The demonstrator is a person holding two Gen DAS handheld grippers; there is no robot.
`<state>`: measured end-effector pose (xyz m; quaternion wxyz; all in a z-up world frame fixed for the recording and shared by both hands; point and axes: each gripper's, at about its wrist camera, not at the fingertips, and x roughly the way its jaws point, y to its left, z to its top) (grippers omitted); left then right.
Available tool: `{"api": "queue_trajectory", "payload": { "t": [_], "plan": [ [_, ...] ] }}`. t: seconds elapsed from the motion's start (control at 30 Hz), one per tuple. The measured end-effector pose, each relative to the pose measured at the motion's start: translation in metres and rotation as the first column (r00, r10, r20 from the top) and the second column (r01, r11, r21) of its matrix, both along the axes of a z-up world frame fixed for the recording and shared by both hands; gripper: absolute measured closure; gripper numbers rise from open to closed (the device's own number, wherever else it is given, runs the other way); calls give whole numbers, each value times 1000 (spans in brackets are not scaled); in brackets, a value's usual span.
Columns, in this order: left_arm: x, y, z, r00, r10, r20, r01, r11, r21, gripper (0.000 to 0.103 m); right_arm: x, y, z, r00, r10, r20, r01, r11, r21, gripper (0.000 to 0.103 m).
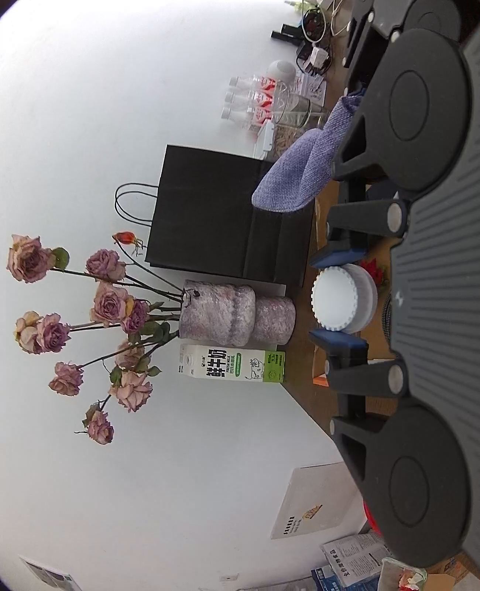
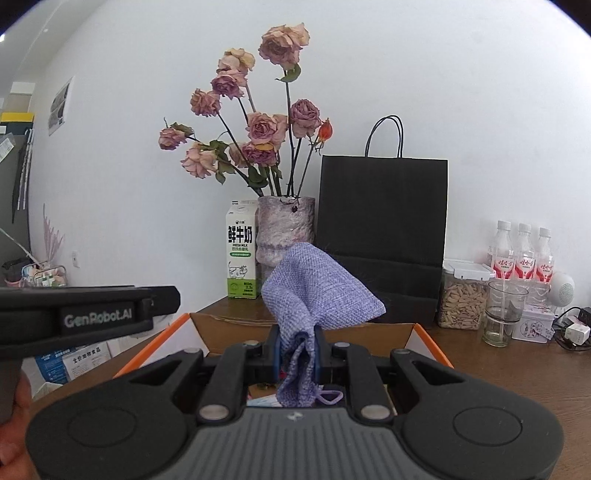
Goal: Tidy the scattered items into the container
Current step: 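Carry the cap and pouch over the box and open both grippers, then withdraw both grippers from the box back over the table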
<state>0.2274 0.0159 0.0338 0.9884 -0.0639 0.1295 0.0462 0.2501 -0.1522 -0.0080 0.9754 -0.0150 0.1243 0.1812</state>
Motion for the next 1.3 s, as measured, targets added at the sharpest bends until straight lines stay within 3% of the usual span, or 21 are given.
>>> {"api": "queue_trajectory", "payload": {
  "t": [0.07,0.17,0.3,0.6,0.67,0.7,0.8,0.87,0.9,0.93,1.0,1.3],
  "plan": [
    [20,2,-11,1000,14,-5,-14,1000,-6,66,10,-1,-11,1000,1,-23,-1,1000,-7,89],
    [40,6,-29,997,13,-82,-13,1000,1,66,21,0,-25,999,2,-38,-3,999,-35,89],
    [42,8,-39,993,36,-109,-33,999,25,66,31,1,-36,997,-12,-79,9,999,-38,89],
    [39,3,-44,994,24,-110,-19,999,46,66,23,1,-39,997,-28,-66,25,999,-48,88],
    [40,3,-45,993,37,-113,-32,998,48,63,24,0,-40,997,-35,-73,32,999,-39,85],
    [39,3,-46,992,42,-117,-36,998,49,54,24,-2,-40,997,-39,-73,36,999,-39,82],
    [38,4,-45,992,58,-115,-52,997,55,22,22,-5,-40,996,-61,-58,59,998,-36,64],
    [34,4,-43,994,60,-90,-55,997,56,11,20,-6,-40,996,-68,-49,66,997,-40,52],
    [32,4,-43,995,62,-75,-58,997,57,0,19,-6,-39,996,-72,-44,71,997,-41,35],
    [29,4,-42,996,68,-56,-65,996,59,0,17,-6,-39,997,-75,-34,74,996,-42,15],
    [24,3,-41,997,77,-23,-75,995,63,0,11,-6,-37,997,-74,-1,74,996,-47,3],
    [15,-1,-40,997,74,10,-75,995,73,0,2,-4,-35,996,-82,28,84,995,-61,0]
  ]
}}
